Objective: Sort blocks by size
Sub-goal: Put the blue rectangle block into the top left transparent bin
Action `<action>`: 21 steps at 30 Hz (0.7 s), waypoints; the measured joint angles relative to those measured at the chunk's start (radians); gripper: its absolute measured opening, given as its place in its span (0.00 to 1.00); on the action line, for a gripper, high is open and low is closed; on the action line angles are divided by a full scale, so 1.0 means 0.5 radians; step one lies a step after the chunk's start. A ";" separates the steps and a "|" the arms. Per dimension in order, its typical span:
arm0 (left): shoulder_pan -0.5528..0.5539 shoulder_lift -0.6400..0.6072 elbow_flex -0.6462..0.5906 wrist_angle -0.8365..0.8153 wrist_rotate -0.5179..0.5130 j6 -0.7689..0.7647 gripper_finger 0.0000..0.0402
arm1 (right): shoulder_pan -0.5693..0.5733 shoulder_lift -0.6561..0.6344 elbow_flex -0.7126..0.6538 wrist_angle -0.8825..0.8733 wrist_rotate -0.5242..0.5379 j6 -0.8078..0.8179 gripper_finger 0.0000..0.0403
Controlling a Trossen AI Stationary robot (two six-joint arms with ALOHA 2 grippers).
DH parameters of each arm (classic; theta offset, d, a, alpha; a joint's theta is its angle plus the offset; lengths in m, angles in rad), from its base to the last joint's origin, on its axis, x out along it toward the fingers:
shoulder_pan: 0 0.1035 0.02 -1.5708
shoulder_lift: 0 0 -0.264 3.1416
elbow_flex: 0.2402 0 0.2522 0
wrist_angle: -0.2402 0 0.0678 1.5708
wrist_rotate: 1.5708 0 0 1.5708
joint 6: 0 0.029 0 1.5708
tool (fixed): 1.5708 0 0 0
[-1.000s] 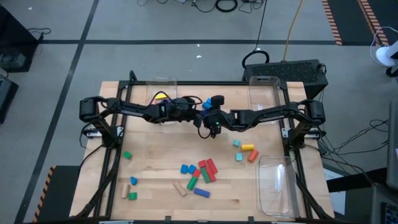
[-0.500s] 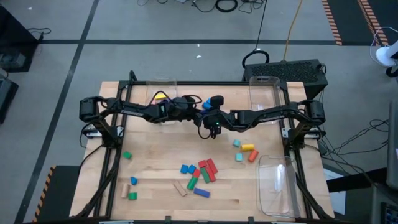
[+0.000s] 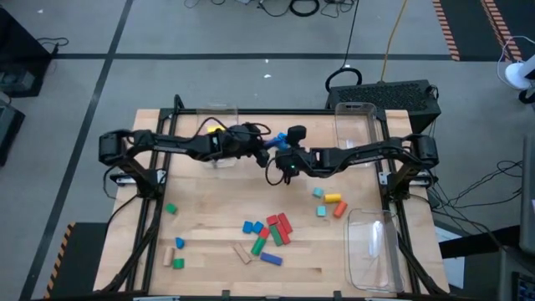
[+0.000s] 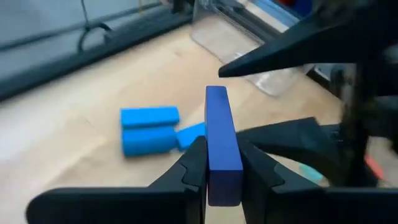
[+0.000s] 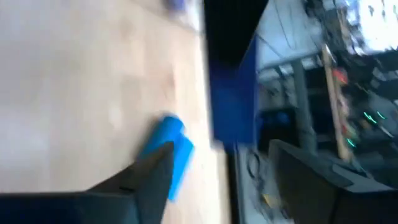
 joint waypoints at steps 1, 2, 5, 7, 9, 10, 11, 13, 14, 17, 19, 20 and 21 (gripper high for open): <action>-0.002 -0.035 0.022 -0.093 -0.043 0.034 0.14 | 0.000 -0.009 -0.001 -0.060 0.043 0.030 0.67; -0.002 -0.073 0.042 -0.177 -0.074 0.066 0.14 | -0.001 -0.015 -0.001 -0.102 0.061 0.073 0.69; -0.002 -0.191 0.068 -0.373 -0.161 0.089 0.14 | -0.002 -0.054 -0.001 -0.287 -0.019 0.271 0.74; -0.002 -0.276 0.071 -0.475 -0.227 0.117 0.14 | -0.007 -0.073 0.000 -0.361 -0.157 0.426 0.74; -0.003 -0.350 0.072 -0.596 -0.327 0.119 0.14 | -0.013 -0.086 -0.001 -0.456 -0.306 0.567 0.74; -0.003 -0.381 0.074 -0.653 -0.372 0.119 0.14 | -0.016 -0.091 0.000 -0.468 -0.388 0.630 0.74; -0.002 -0.417 0.075 -0.738 -0.421 0.120 0.14 | -0.016 -0.100 -0.001 -0.505 -0.461 0.679 0.74; 0.000 -0.471 0.073 -0.902 -0.526 0.118 0.14 | -0.016 -0.108 -0.019 -0.524 -0.603 0.758 0.74; 0.001 -0.496 0.075 -0.968 -0.575 0.116 0.14 | -0.016 -0.108 -0.028 -0.509 -0.676 0.785 0.74; 0.000 -0.552 0.073 -1.236 -0.686 0.071 0.14 | -0.011 -0.108 -0.061 -0.520 -0.877 0.828 0.74; 0.000 -0.571 0.073 -1.377 -0.709 0.030 0.14 | -0.001 -0.108 -0.083 -0.508 -1.017 0.817 0.74; 0.000 -0.577 0.071 -1.444 -0.714 0.026 0.14 | 0.002 -0.108 -0.097 -0.513 -1.073 0.799 0.74; 0.006 -0.579 0.071 -1.473 -0.718 0.025 0.14 | 0.010 -0.108 -0.107 -0.520 -1.117 0.794 0.74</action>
